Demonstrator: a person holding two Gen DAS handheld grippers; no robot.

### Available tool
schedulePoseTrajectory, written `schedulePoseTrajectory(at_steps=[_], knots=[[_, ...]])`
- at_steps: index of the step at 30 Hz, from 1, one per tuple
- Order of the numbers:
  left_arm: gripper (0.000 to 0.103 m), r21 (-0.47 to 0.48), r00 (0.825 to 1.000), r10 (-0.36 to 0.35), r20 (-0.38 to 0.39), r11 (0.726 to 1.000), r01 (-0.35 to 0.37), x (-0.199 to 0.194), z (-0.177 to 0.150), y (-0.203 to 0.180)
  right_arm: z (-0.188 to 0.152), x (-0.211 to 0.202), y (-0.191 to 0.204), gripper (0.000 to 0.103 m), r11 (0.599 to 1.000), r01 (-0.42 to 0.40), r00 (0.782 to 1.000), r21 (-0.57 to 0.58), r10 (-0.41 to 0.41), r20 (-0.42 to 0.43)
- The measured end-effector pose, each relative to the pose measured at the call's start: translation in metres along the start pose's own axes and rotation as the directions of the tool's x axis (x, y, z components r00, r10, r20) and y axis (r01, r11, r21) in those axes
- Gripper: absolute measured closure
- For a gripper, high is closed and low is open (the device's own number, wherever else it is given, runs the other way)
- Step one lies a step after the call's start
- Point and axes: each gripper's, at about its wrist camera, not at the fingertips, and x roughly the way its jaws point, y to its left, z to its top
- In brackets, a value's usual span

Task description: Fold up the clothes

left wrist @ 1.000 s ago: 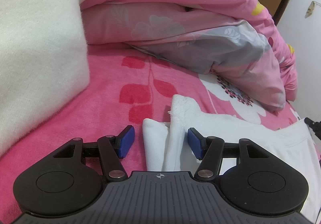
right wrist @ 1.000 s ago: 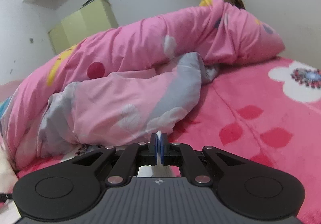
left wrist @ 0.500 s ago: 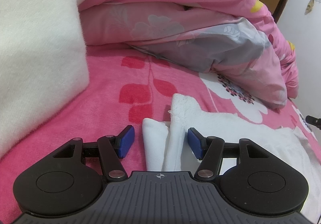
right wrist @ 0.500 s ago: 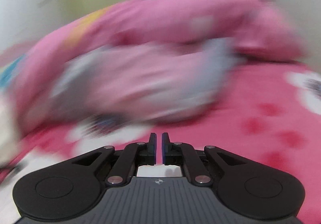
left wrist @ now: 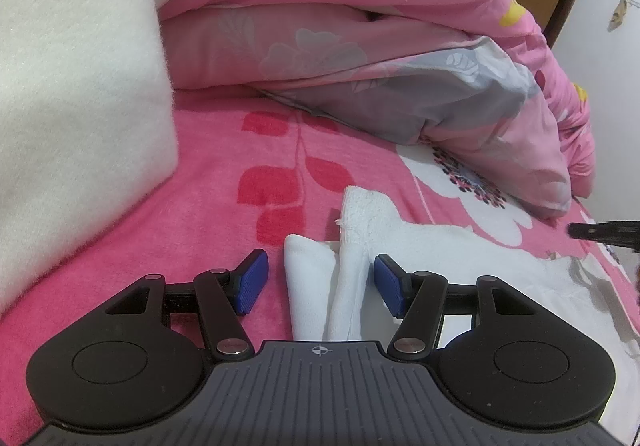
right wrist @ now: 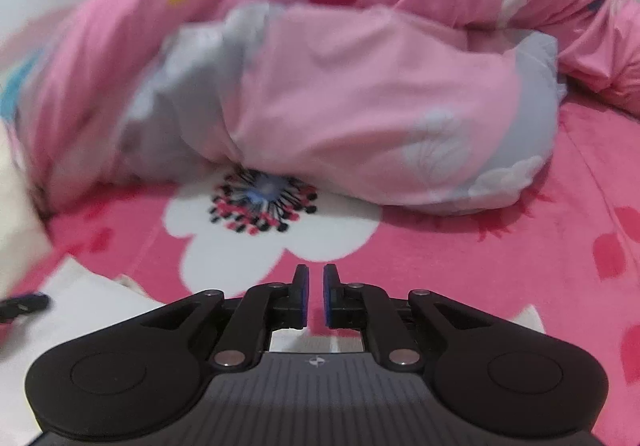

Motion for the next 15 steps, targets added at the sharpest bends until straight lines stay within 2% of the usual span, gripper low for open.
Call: schedulePoseTrajectory(at_steps=[2, 4, 6, 8, 9, 10, 11, 12, 15], knots=[[0.044, -0.001, 1.0, 0.0, 0.0, 1.0, 0.0, 0.0, 0.0, 0.0, -0.007, -0.016, -0.012, 0.095, 0.997, -0.044, 0.999, 0.057, 0.044, 0.007], [0.044, -0.002, 1.0, 0.0, 0.0, 1.0, 0.0, 0.0, 0.0, 0.001, -0.016, -0.031, -0.029, 0.081, 0.988, -0.088, 0.996, 0.13, 0.088, 0.003], [0.044, -0.003, 1.0, 0.0, 0.0, 1.0, 0.0, 0.0, 0.0, 0.001, -0.028, -0.031, -0.059, 0.071, 0.97, -0.056, 0.997, 0.237, 0.066, -0.036], [0.044, -0.002, 1.0, 0.001, 0.001, 1.0, -0.001, 0.0, -0.001, 0.0, -0.039, -0.031, -0.089, 0.076, 0.939, -0.018, 0.997, 0.343, 0.043, -0.067], [0.044, -0.003, 1.0, 0.001, 0.001, 1.0, -0.001, 0.0, -0.001, 0.0, -0.042, -0.034, -0.108, 0.084, 0.914, 0.007, 0.999, 0.406, 0.008, -0.036], [0.044, -0.003, 1.0, 0.001, 0.001, 1.0, -0.001, 0.0, 0.0, 0.0, -0.045, -0.037, -0.127, 0.086, 0.884, 0.029, 1.0, 0.467, -0.029, -0.008], [0.044, -0.004, 1.0, 0.001, 0.001, 1.0, -0.001, 0.0, 0.0, 0.0, -0.047, -0.041, -0.144, 0.082, 0.848, 0.062, 0.997, 0.526, -0.082, 0.014], [0.044, -0.006, 1.0, 0.0, 0.001, 1.0, 0.0, 0.0, 0.0, 0.001, -0.049, -0.05, -0.156, 0.08, 0.805, 0.144, 0.983, 0.576, -0.186, 0.014], [0.044, -0.009, 1.0, -0.001, -0.001, 1.0, 0.001, 0.0, 0.001, 0.001, -0.058, -0.081, -0.174, 0.08, 0.725, 0.198, 0.957, 0.66, -0.289, 0.029]])
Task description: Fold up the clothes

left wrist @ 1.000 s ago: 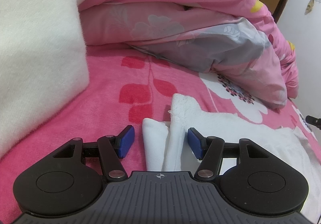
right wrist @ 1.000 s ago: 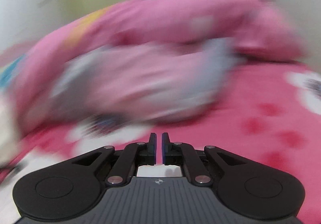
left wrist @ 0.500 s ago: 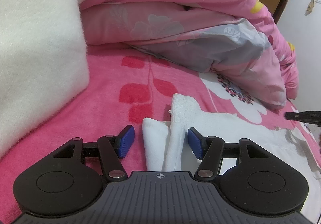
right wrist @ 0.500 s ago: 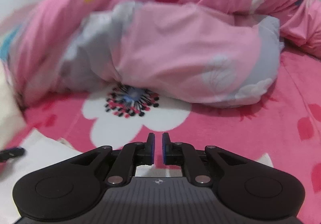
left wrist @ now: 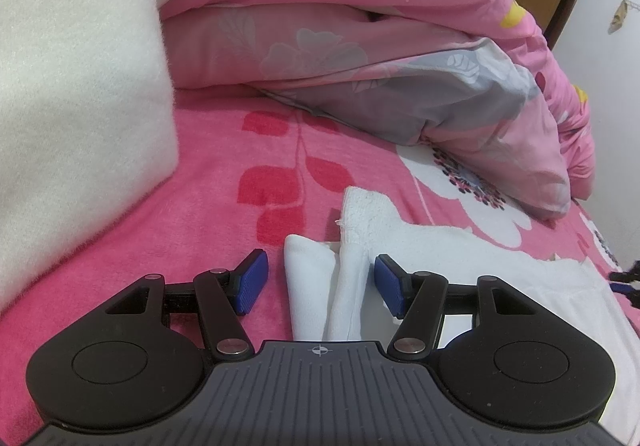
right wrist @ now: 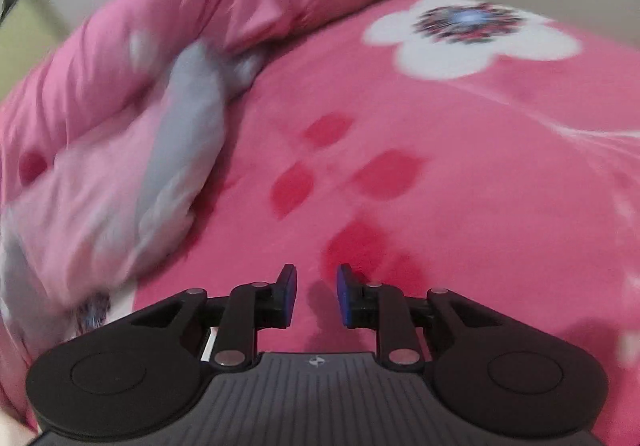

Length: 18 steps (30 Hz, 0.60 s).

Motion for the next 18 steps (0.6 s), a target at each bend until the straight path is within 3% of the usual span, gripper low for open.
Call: schedulePoseTrajectory(at_steps=[5, 10, 12, 15, 18], knots=[[0.042, 0.002, 1.0, 0.001, 0.0, 1.0, -0.001, -0.001, 0.001, -0.001, -0.026, -0.069, -0.013, 0.07, 0.996, -0.075, 0.995, 0.037, 0.072, 0.065], [0.041, -0.031, 0.999, 0.007, 0.032, 0.999, -0.006, -0.018, 0.004, 0.0, -0.063, -0.137, -0.036, 0.06, 0.985, -0.155, 0.986, 0.07, 0.151, 0.068], [0.04, -0.042, 0.997, 0.012, 0.078, 0.999, -0.008, -0.034, 0.006, -0.002, -0.077, -0.165, -0.047, 0.057, 0.984, -0.167, 0.985, 0.069, 0.163, 0.062], [0.035, -0.035, 0.992, 0.004, 0.128, 0.999, 0.001, -0.067, 0.005, -0.016, -0.095, -0.202, -0.059, 0.041, 0.987, -0.157, 0.985, 0.023, 0.154, 0.08], [0.028, -0.004, 0.992, -0.042, 0.123, 0.999, 0.043, -0.101, -0.012, -0.031, -0.113, -0.23, -0.067, 0.031, 0.989, -0.145, 0.984, -0.027, 0.147, 0.102]])
